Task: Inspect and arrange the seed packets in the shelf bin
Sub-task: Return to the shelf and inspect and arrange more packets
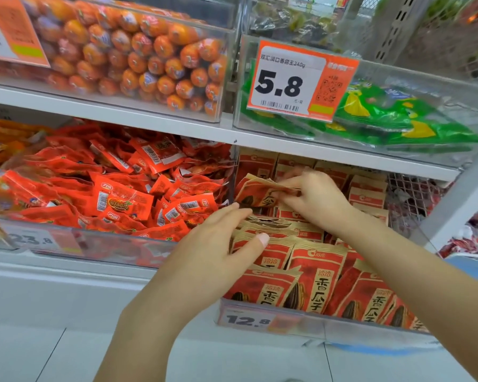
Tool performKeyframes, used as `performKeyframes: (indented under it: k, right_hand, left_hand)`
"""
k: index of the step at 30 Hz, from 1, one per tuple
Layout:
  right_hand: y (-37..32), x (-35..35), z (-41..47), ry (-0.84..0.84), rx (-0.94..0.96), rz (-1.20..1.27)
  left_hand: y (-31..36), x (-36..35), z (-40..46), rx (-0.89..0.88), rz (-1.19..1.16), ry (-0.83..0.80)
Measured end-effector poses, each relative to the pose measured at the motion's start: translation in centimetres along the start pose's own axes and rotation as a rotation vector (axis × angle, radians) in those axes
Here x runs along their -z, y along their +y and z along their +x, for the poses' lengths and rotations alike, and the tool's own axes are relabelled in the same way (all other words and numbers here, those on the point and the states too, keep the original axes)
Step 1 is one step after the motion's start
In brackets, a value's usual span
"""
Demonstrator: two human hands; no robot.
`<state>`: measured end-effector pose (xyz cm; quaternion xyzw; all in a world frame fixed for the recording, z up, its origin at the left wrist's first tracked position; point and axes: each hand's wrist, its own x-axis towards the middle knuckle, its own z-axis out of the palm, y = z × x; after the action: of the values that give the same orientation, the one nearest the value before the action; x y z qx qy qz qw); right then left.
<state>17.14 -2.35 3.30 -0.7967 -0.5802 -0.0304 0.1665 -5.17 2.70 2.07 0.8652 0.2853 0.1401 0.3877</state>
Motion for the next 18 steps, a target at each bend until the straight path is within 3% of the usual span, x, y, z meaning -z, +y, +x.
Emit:
performKeyframes:
  k: [7, 15, 18]
  right_hand:
    - [-0.9, -1.2, 2.9, -0.215, -0.290, -0.207]
    - [0.1, -1.3, 3.5, -0.172, -0.596, 0.521]
    - [-0.4, -1.3, 3.3, -0.196, -0.613, 0.653]
  left_hand:
    - [-0.1, 0.0, 0.4, -0.002, -0.002, 0.002]
    - [-0.1, 0.1, 0.5, 0.004, 0.001, 0.000]
    - [-0.1, 0.0, 0.6, -0.005, 0.018, 0.012]
